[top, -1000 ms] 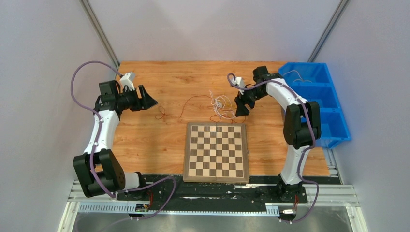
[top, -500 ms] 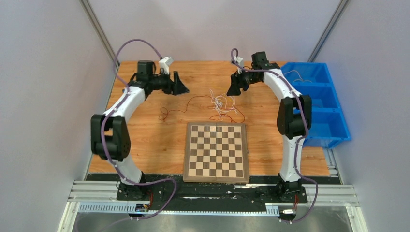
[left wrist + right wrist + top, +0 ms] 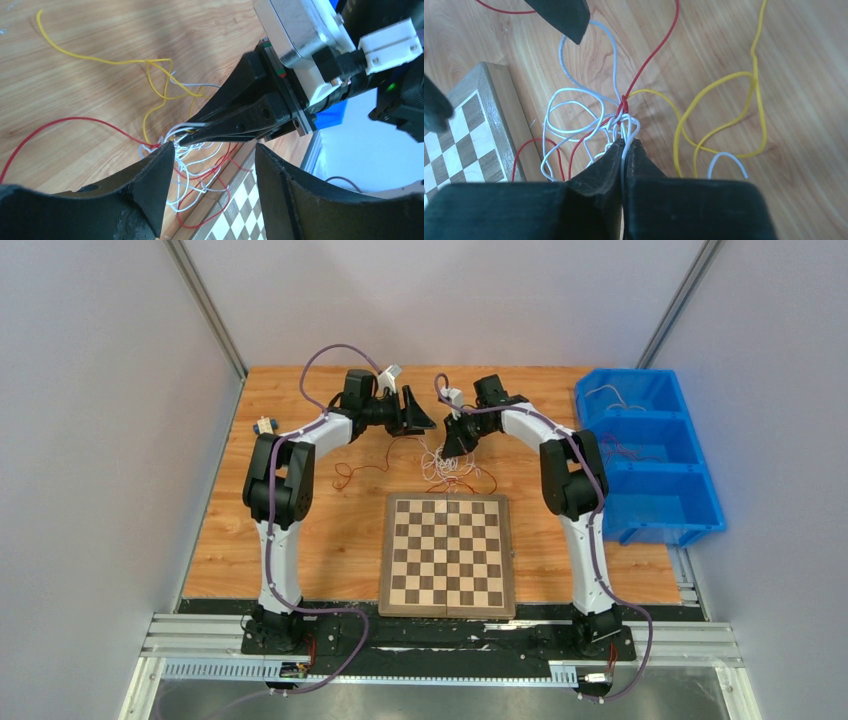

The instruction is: Untangle the cables

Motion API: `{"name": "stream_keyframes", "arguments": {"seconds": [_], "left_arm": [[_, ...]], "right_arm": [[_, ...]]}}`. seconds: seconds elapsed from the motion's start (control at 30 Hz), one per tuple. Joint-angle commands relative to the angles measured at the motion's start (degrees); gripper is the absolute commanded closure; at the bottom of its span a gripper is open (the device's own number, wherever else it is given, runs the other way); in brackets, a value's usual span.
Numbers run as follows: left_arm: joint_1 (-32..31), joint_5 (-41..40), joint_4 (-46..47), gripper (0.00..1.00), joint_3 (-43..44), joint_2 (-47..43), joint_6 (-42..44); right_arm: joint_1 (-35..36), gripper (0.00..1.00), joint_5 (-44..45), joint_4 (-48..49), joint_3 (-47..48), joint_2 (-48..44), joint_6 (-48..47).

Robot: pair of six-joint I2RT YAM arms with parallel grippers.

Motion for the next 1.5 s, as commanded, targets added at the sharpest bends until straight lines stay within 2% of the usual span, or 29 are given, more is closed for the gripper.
{"name": "stream_keyframes", "arguments": {"seconds": [0.0,0.33,0.63,0.7,0.8,0.83,0.87,0.9,0.93,0.97,1.03,1.23,1.47], "left_arm": [[-0.5,0.3,5.0,0.34,1.0,0.5,-5.0],[-0.3,-11.6,0.0,0.28,-5.2,-4.6,-2.5],[-2.1,-8.4,2.3,0.31,-5.0,-3.2,-3.9],[-2.4,-8.2,3.0,0.35,-4.6,-2.9,-4.3],[-2.6,-7.5,3.7,0.49,-4.0,-2.6,-4.7],[-2.6,-6.9,3.8,0.59,-4.0,-2.7,-4.7],[-2.6,-6.7,3.8,0.63,-4.0,-3.1,-4.6],[-2.6,-6.3,3.6,0.73,-4.0,-3.4,-4.4],[-2.6,-6.1,3.6,0.79,-4.3,-4.3,-4.1],[-2.5,-5.5,3.6,0.90,-4.6,-4.8,-4.0],[-2.1,-4.3,4.4,0.99,-5.8,-6.9,-4.7],[-0.1,0.2,9.4,1.00,-9.5,-14.7,-9.3],[3.1,1.8,12.6,1.00,-10.7,-22.6,-12.8]], "right_arm": [[-0.3,1.00,-3.4,5.6,-3.9,-5.2,-1.0],[0.1,1.00,-3.8,7.9,-8.7,-9.5,-1.6],[0.9,1.00,-2.9,8.2,-9.4,-9.8,-1.8],[1.1,1.00,-2.9,8.1,-9.6,-9.9,-2.1],[1.3,1.00,-2.4,8.1,-9.9,-10.1,-2.3],[1.2,1.00,-2.2,8.2,-10.0,-10.3,-2.4],[1.2,1.00,-1.9,8.1,-10.0,-10.4,-2.5],[1.2,1.00,-1.5,8.1,-10.0,-10.3,-2.6],[1.2,1.00,-0.9,8.1,-10.0,-10.5,-2.6],[1.1,1.00,-0.2,8.2,-10.0,-10.4,-2.6],[1.0,1.00,0.9,8.2,-10.0,-10.4,-2.7],[0.1,1.00,4.1,8.3,-11.0,-10.7,-3.9],[-0.9,1.00,6.8,8.2,-14.1,-11.7,-6.7]]}}
